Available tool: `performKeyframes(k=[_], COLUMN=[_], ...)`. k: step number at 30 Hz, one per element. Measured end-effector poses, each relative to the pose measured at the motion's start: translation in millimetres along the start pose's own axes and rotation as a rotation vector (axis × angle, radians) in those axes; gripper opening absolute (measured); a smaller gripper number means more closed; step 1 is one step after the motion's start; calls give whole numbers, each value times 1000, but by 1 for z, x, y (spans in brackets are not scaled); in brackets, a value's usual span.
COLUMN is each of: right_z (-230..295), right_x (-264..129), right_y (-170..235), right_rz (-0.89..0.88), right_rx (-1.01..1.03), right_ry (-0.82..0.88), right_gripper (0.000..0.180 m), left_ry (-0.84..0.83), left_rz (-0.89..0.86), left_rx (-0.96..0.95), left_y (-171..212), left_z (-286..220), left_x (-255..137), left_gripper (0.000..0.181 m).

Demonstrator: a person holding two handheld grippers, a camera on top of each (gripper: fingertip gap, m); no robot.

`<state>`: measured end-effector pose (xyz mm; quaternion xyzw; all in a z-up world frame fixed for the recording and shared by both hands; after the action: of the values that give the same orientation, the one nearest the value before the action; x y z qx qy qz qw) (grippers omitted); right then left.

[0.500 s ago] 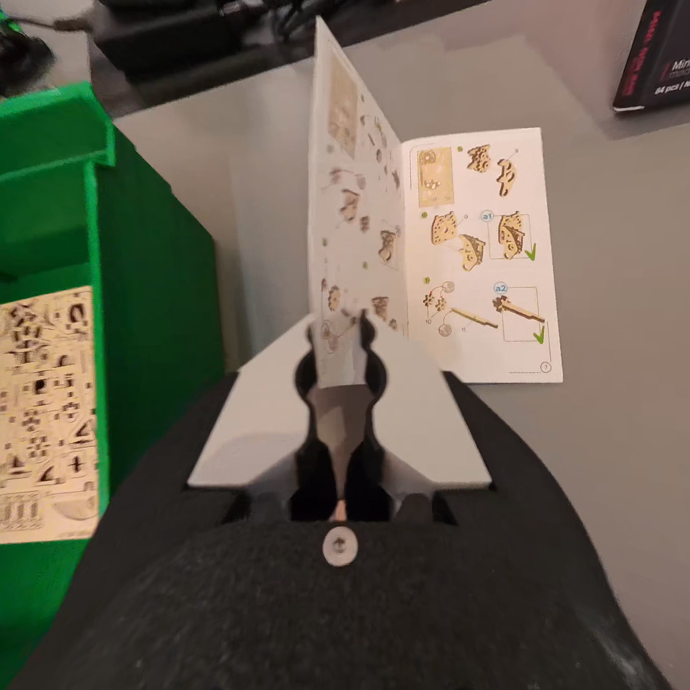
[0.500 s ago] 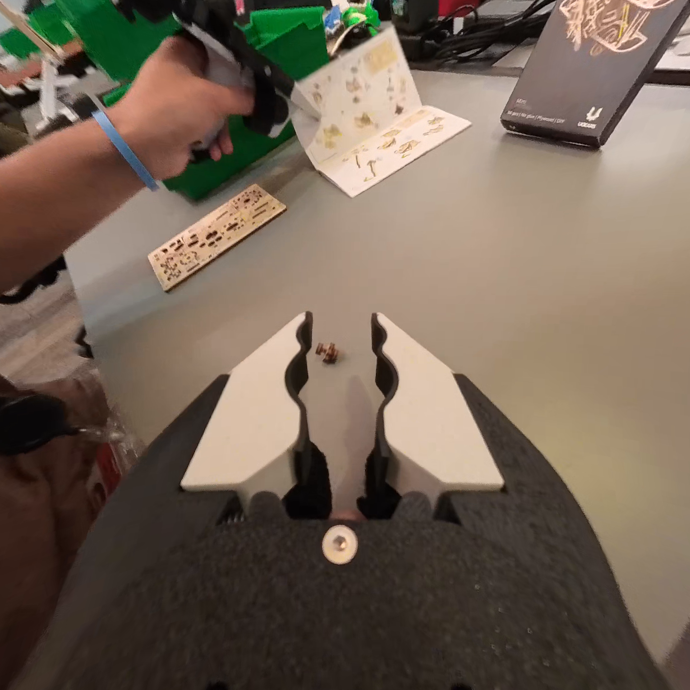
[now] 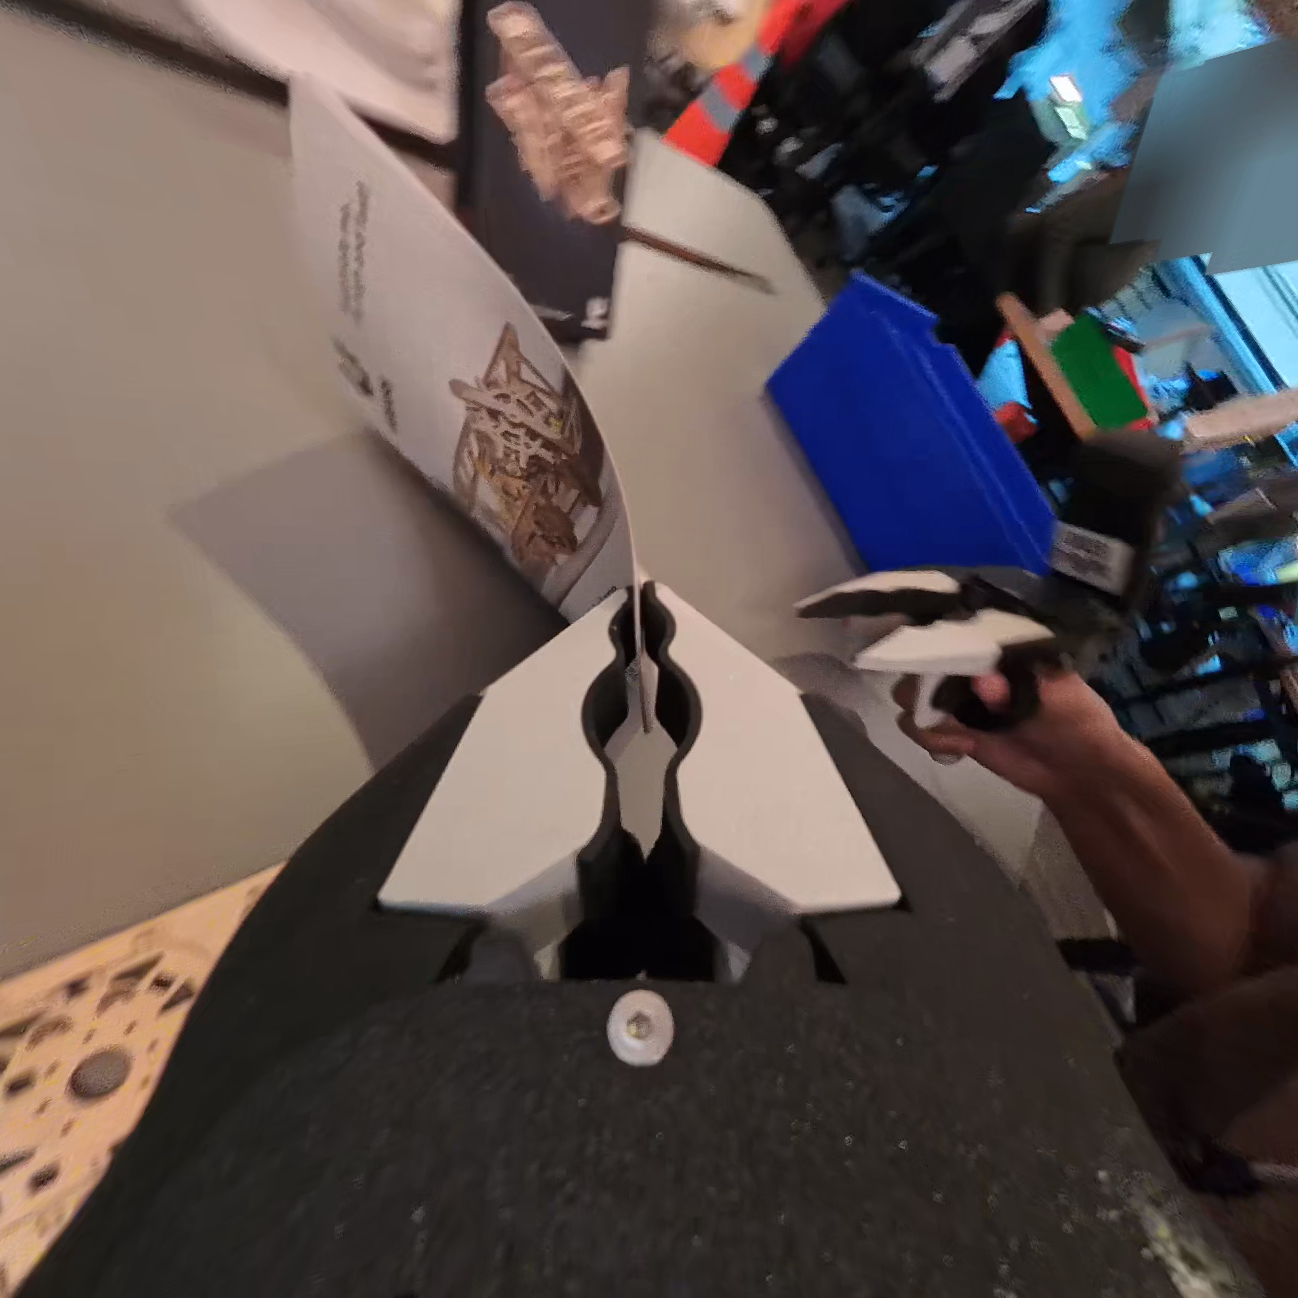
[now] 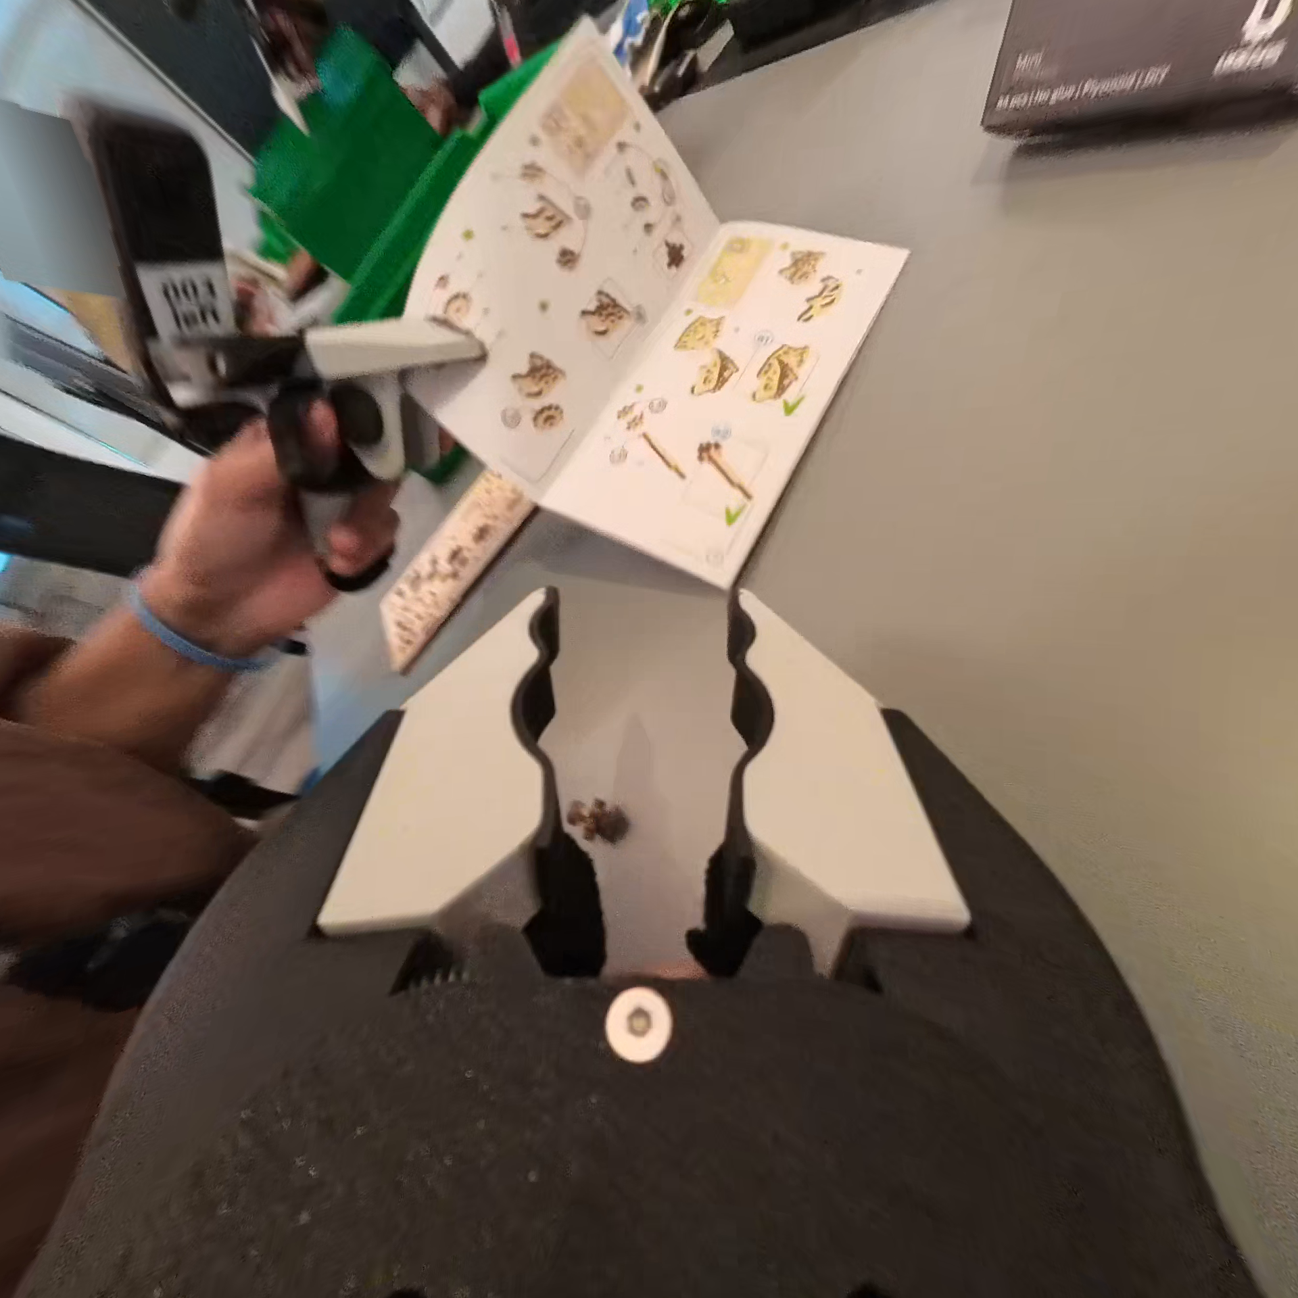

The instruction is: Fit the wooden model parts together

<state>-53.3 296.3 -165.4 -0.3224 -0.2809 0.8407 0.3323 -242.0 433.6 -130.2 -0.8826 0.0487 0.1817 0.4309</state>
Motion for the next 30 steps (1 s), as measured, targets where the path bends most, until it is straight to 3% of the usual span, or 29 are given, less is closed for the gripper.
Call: performKeyframes(k=[4, 9, 14, 15, 18, 19, 23, 27, 30], right_z=[-8, -10, 16, 23, 33, 34, 4, -33, -53], right_x=[6, 28, 43, 43, 32, 28, 5, -20, -38], right_y=[-13, -10, -3, -4, -15, -18, -33, -37, -39], right_rz=[-48, 43, 74, 59, -46, -60, -207, -176, -132], right_rx=[171, 180, 410, 455, 516, 520, 397, 211, 88], right_ry=[-138, -134, -427, -503, -655, -679, -358, 158, 493], right_gripper=[51, 54, 53, 48, 7, 3, 0, 0, 0], left_ry=[146, 297, 364, 369, 377, 370, 265, 100, -21], left_rz=[-62, -106, -153, -158, -162, -160, -77, 39, 46], left_rx=[206, 272, 390, 418, 448, 439, 235, -19, 81], left_y=[-3, -3, -5, -5, -3, -2, 9, 21, 20], left_z=[-30, -56, -88, -94, -102, -100, -70, -33, -31], left_x=[-11, -29, -43, -46, -52, -53, -34, 7, 31], left_gripper=[0, 0, 0, 0, 0, 0, 0, 7, 6])
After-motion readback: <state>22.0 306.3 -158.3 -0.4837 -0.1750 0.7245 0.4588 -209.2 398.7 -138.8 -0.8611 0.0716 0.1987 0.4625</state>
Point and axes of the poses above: each gripper's, where its closed fingertips meet, x out along the fingers, y out of its underside, z = x × y across the jaws, the point moved 7 cm from there along -x, back along the fingers, and after that the axes turned 2 degrees about x, right-handed, at the moved point
